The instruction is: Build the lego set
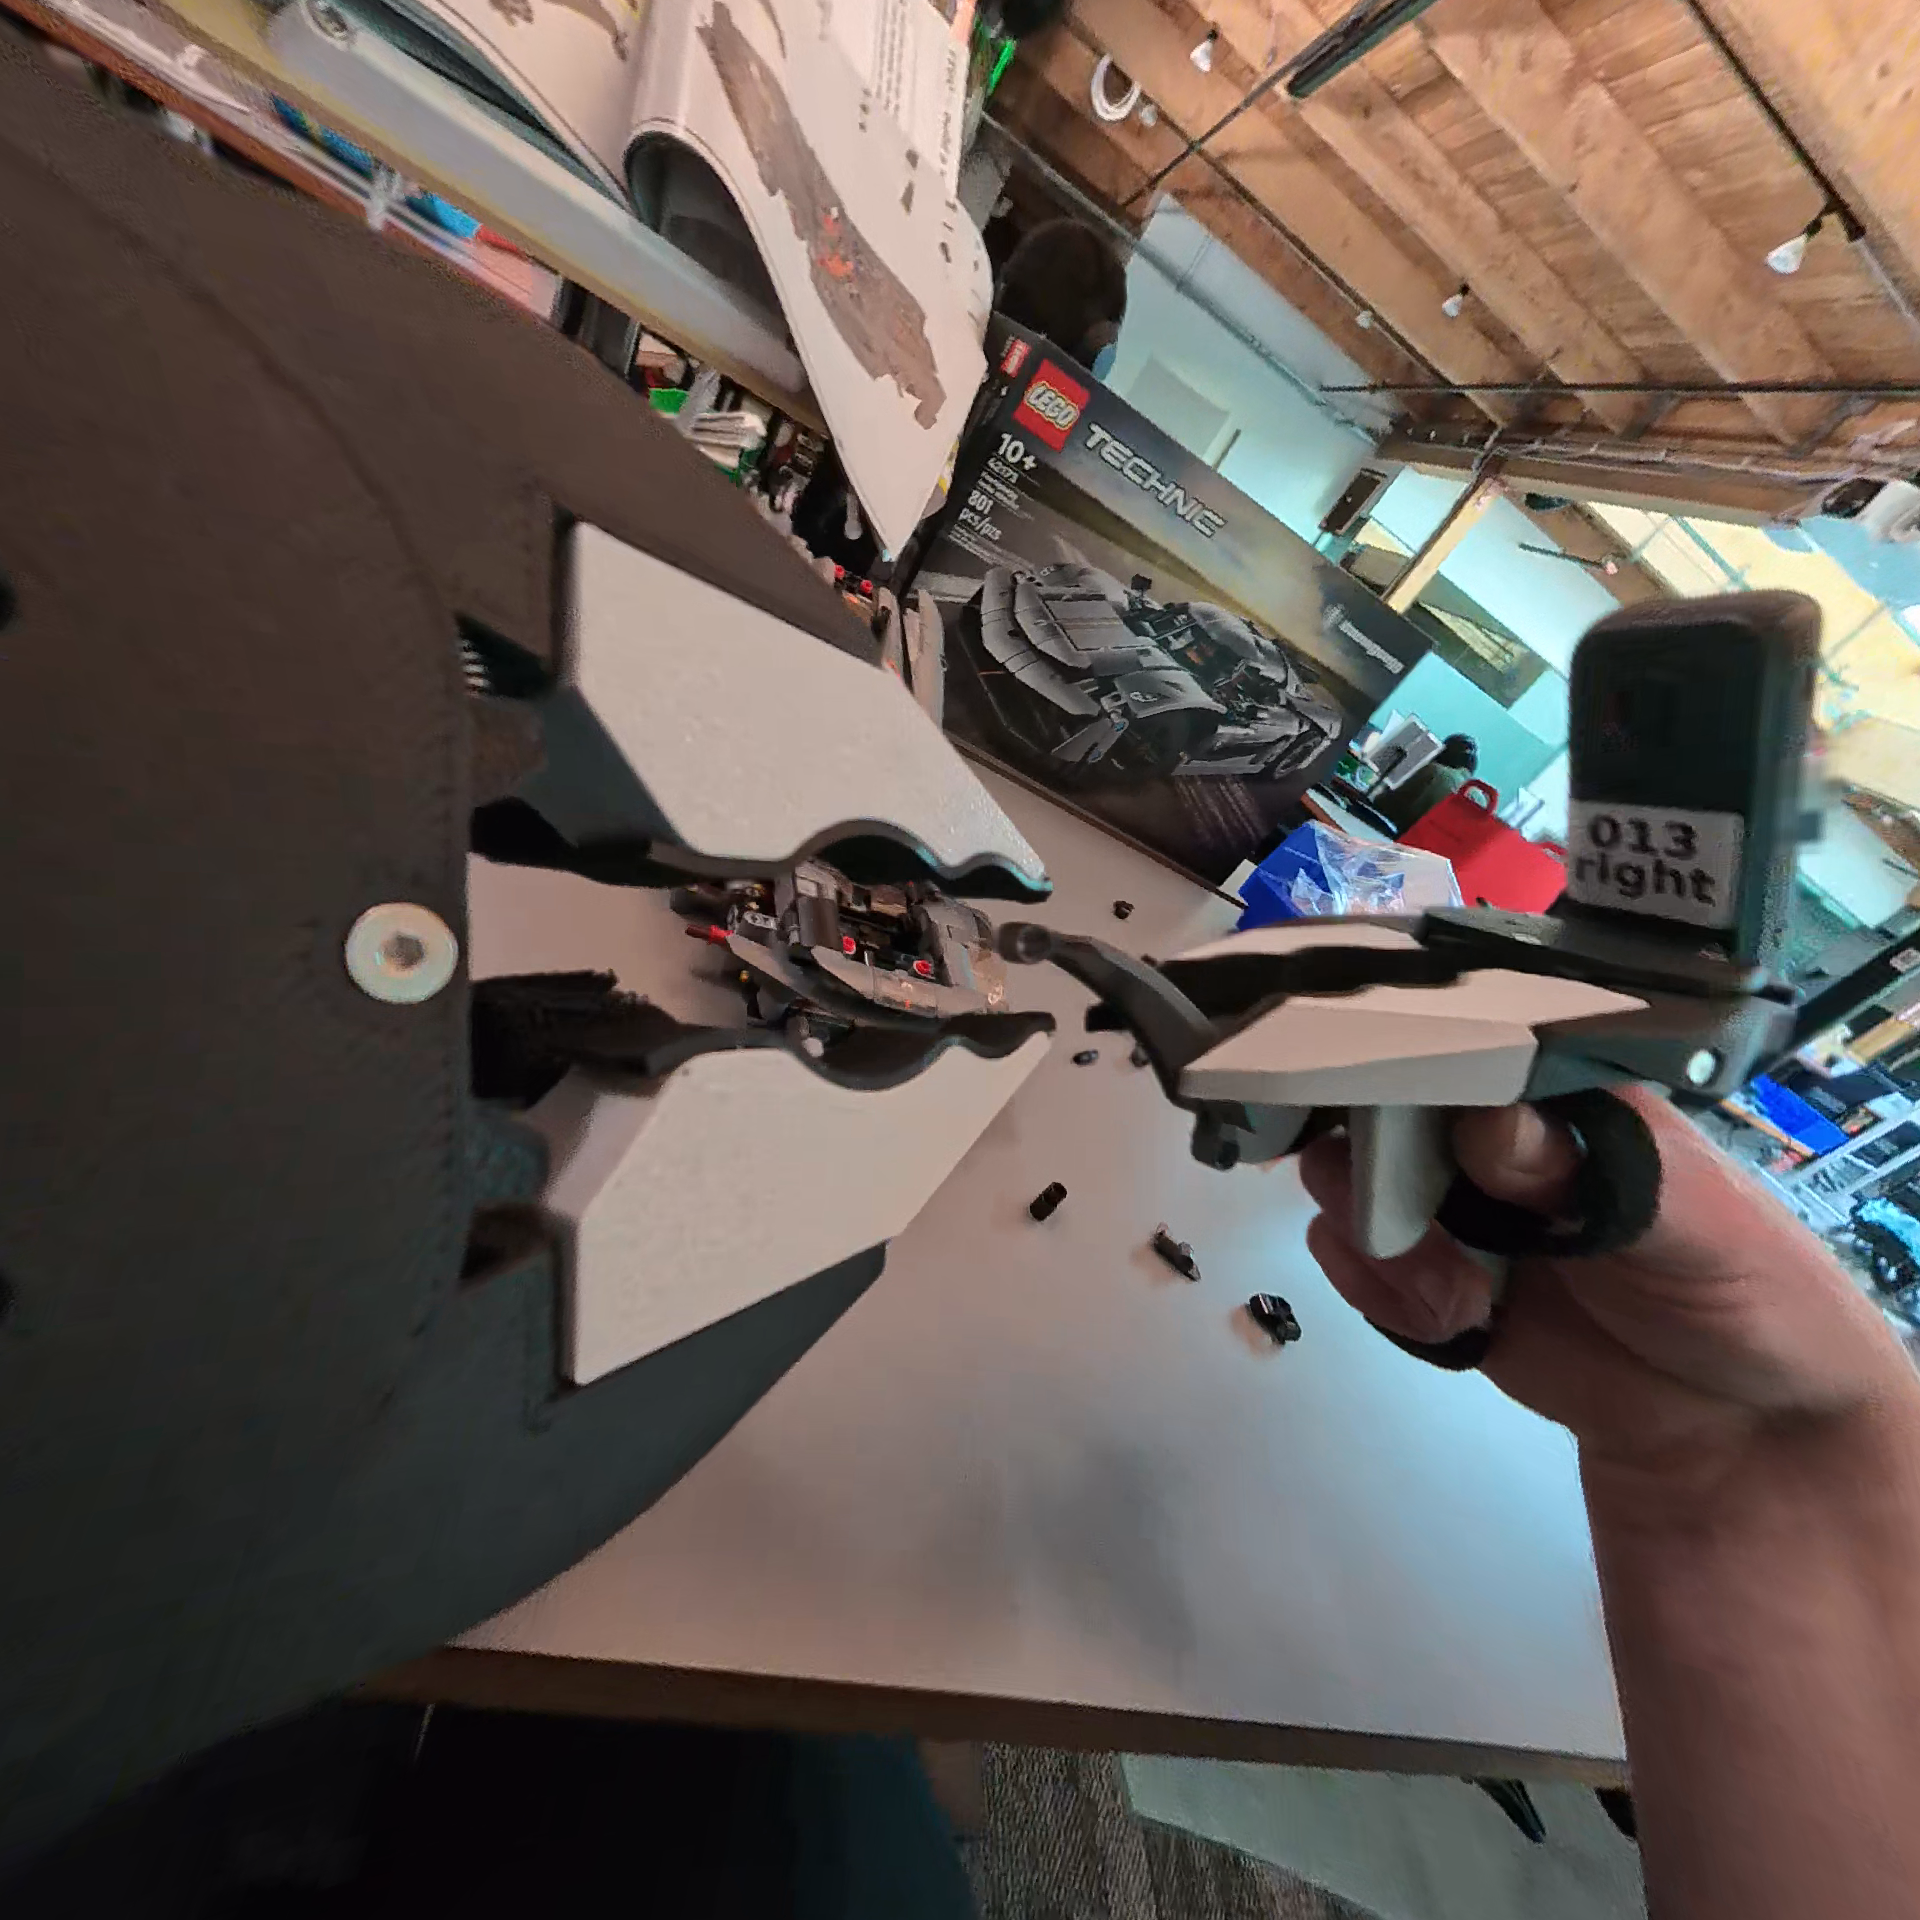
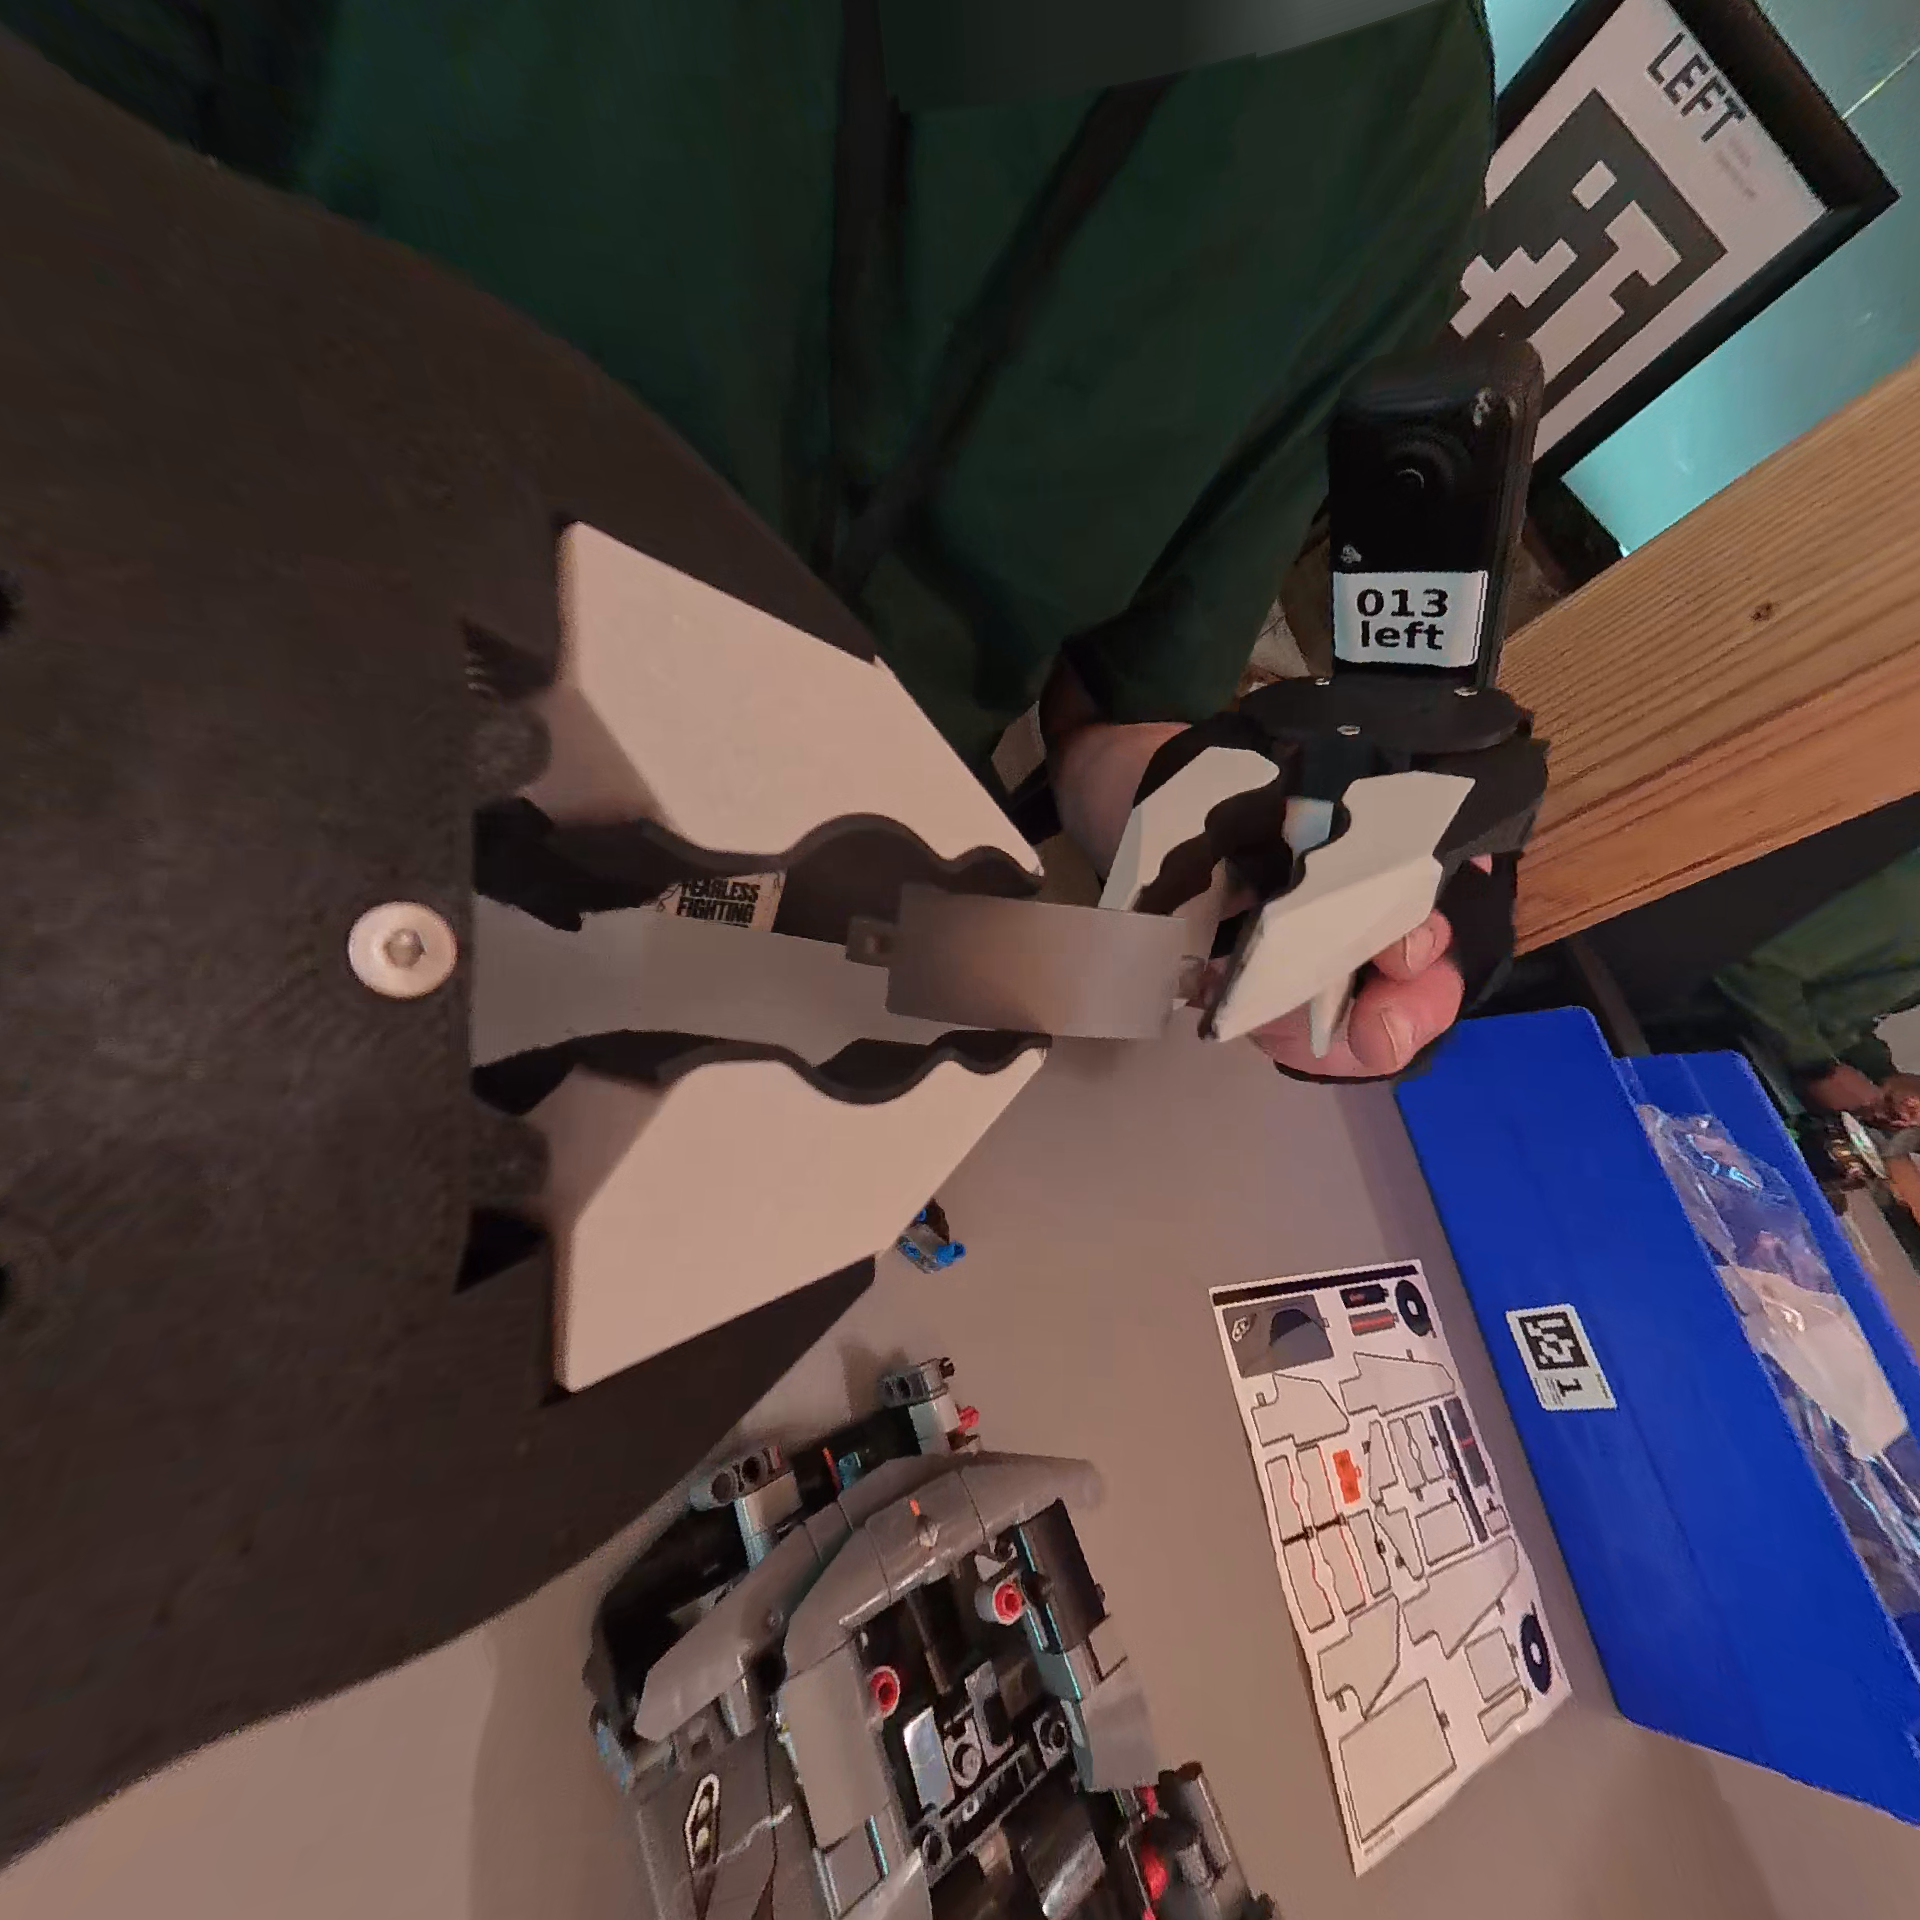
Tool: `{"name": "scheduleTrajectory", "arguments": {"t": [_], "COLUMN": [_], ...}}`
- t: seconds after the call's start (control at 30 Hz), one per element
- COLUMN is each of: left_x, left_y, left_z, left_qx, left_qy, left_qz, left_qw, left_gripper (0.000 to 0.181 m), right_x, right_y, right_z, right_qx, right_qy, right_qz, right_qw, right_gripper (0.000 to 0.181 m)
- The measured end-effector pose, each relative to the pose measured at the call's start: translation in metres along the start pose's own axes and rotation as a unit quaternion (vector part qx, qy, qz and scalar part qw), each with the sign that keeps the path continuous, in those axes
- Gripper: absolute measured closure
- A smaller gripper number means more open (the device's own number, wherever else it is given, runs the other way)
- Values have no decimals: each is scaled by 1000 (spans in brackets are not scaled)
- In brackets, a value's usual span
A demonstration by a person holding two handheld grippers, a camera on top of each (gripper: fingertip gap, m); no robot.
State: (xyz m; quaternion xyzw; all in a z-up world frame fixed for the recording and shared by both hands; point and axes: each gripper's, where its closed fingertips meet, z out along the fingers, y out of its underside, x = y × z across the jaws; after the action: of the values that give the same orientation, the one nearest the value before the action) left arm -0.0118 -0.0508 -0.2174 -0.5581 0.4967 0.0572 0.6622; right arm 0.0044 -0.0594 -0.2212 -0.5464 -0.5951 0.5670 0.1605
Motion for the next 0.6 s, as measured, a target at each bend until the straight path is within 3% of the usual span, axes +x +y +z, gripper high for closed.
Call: {"name": "scheduleTrajectory", "arguments": {"t": [0.1, 0.2, 0.33, 0.4, 0.47, 0.6], "left_x": [5, 4, -1, -1, -1, 5], "left_y": [-1, 1, 14, 19, 19, 16], "left_z": [2, 1, 3, 5, 6, 13], "left_qx": [-5, -10, -50, -65, -70, -79], "left_qy": [4, 0, -7, 4, 9, 34], "left_qz": [9, 7, -34, -62, -87, -110], "left_qw": [1000, 1000, 998, 996, 994, 990], "left_gripper": [176, 177, 177, 177, 177, 177], "right_x": [0, 1, 15, 15, 18, 24], "right_y": [3, 2, -10, -13, -11, -6], "right_z": [5, 6, -1, -4, -4, 1], "right_qx": [-9, 0, 22, 4, -44, -115], "right_qy": [-14, -16, 86, 161, 239, 318], "right_qz": [6, 6, -72, -159, -249, -339], "right_qw": [1000, 1000, 993, 974, 938, 878], "right_gripper": [157, 157, 148, 153, 164, 177]}}
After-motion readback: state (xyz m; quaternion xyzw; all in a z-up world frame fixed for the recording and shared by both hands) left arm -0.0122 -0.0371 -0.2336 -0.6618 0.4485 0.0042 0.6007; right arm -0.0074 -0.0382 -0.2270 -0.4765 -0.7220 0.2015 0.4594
